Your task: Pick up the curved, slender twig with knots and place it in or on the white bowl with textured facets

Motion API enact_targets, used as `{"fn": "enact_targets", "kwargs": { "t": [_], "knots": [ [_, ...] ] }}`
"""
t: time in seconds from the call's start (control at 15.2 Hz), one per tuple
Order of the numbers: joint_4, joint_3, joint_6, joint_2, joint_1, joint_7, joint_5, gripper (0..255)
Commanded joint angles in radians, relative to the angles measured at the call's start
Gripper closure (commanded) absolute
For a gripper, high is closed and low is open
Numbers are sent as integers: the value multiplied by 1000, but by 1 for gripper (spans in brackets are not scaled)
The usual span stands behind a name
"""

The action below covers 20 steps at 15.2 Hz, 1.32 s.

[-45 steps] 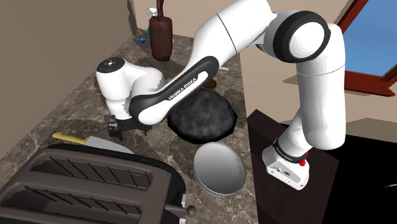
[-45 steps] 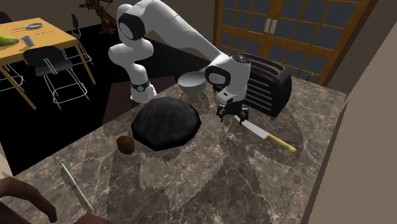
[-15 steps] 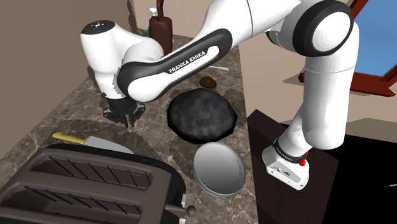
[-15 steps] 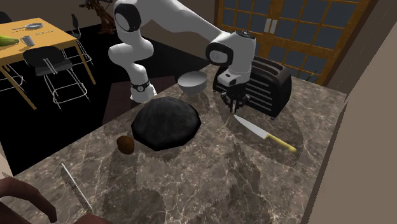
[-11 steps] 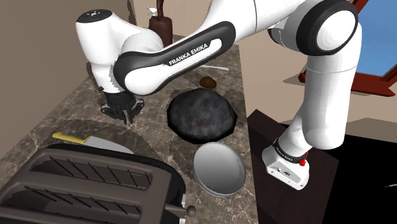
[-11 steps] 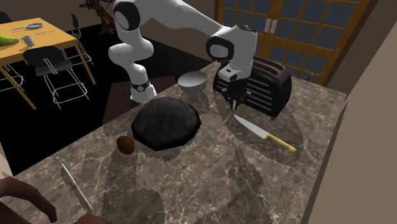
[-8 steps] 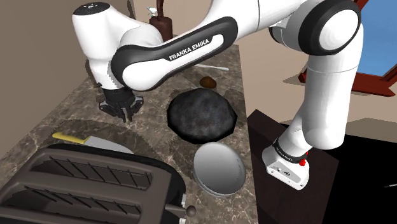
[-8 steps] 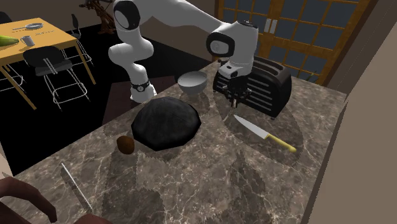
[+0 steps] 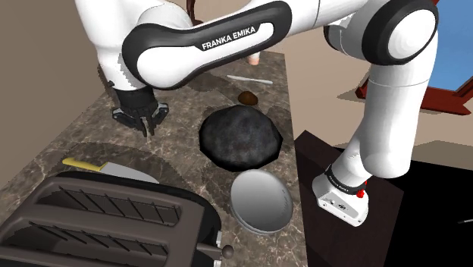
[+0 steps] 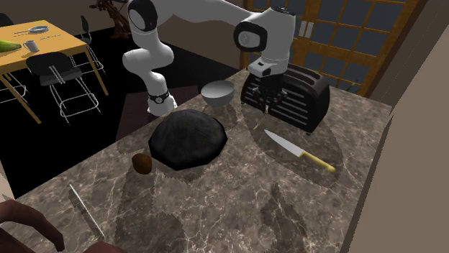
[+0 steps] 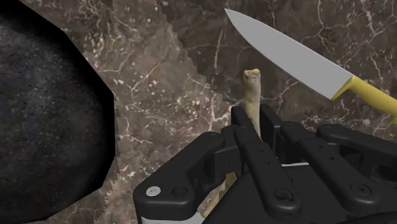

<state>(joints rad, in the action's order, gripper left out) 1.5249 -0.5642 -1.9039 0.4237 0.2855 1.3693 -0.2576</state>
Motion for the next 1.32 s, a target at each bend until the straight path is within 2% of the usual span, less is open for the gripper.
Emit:
{"fn": "enact_targets", "kwargs": {
  "t": [0.0,0.33,0.66,0.92,1.25],
  "knots": [
    [50,-10,-10,-44,-12,3,19,255],
    [302,-54,-92,-242,-53,9,118,255],
    [508,-84,-140,-438,-59,-7,241,255],
    [646,-93,-153,-593,-31,-24,347,255],
    [790,-91,-139,-777,40,-31,469,255]
  ]
}}
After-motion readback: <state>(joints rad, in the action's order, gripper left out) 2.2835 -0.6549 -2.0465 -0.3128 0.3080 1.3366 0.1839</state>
